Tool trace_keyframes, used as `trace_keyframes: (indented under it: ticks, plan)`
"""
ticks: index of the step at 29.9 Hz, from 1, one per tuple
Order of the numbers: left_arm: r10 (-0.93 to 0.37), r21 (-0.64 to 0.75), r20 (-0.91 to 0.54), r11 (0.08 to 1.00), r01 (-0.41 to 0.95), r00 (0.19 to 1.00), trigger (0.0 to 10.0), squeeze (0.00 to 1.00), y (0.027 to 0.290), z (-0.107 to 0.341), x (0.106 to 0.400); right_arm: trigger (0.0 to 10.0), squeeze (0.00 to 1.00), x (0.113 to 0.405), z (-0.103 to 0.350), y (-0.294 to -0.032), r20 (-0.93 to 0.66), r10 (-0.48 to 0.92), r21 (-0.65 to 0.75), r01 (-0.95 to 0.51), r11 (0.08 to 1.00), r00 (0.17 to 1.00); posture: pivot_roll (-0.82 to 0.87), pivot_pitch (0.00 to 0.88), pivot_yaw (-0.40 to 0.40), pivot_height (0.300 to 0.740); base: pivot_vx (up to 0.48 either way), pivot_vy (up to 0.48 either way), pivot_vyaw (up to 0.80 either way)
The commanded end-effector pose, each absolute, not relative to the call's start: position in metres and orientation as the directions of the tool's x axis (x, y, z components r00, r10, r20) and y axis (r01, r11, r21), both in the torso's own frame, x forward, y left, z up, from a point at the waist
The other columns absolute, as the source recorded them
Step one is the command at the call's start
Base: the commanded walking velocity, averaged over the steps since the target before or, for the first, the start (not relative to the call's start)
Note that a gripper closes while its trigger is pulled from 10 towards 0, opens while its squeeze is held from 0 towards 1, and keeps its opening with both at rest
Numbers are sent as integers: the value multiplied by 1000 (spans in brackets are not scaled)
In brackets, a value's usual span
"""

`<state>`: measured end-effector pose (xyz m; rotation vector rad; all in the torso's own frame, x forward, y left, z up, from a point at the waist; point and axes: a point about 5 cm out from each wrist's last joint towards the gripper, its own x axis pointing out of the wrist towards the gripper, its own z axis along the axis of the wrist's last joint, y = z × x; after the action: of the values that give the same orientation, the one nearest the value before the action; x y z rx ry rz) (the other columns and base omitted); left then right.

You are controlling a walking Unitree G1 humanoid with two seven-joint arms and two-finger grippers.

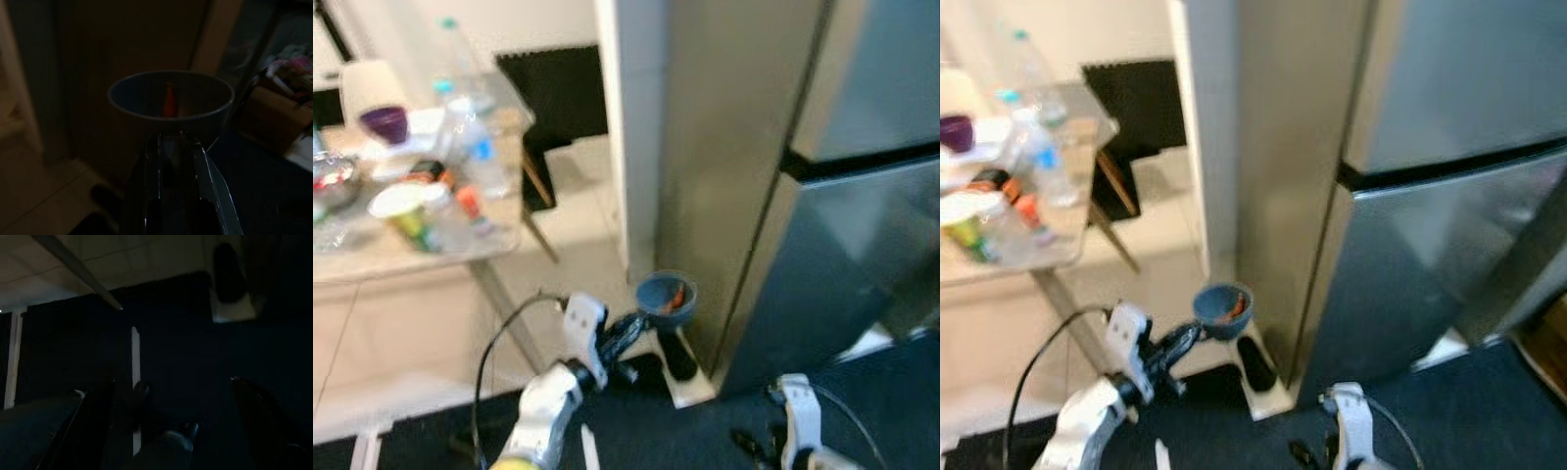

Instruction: Restocking fridge

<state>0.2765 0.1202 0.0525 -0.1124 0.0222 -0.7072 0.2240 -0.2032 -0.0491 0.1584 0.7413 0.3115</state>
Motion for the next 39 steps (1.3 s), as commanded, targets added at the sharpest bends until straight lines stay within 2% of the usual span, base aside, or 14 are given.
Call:
trace_keyframes:
  ticks: [1,3,14,23,27,28,35,37,39]
  plan:
    - [-649,-110,12,755,646,761,10000,0,121,50,274,10000,0,218,-53,-206,-654,315,244,-202,948,687,-21,36,-13,740,0,0,794]
    - [-651,-111,13,753,648,759,10000,0,121,50,274,10000,0,218,-53,-207,-657,297,226,-194,955,693,-21,36,-13,740,0,0,788]
    - [-677,-139,27,726,674,735,10000,0,112,50,273,10000,0,219,-52,-209,-654,266,215,-163,963,709,-26,40,-8,740,0,-416,0]
    - [-691,-144,31,712,687,723,10000,0,107,50,272,10000,0,238,-39,-205,-583,293,222,-197,955,758,-29,42,-6,740,0,-445,0]
    - [-686,-144,32,716,683,727,10000,0,107,50,273,10000,0,246,-32,-202,-547,323,230,-232,945,773,-29,42,-6,740,0,-79,0]
    - [-687,-147,31,715,683,726,10000,0,107,50,273,10000,0,257,-23,-199,-494,361,234,-279,931,791,-29,46,-3,740,0,0,0]
    - [-694,-150,32,709,690,720,10000,0,106,50,272,10000,0,278,0,-192,-376,447,231,-385,893,812,-33,47,-1,740,0,0,0]
    - [-698,-149,32,704,694,715,10000,0,105,50,272,10000,0,295,23,-189,-259,527,220,-482,848,810,-36,48,-1,740,0,0,0]
    - [-705,-141,31,699,701,709,10000,0,105,50,272,10000,0,309,49,-188,-173,630,178,-605,776,757,-37,47,-6,740,0,0,0]
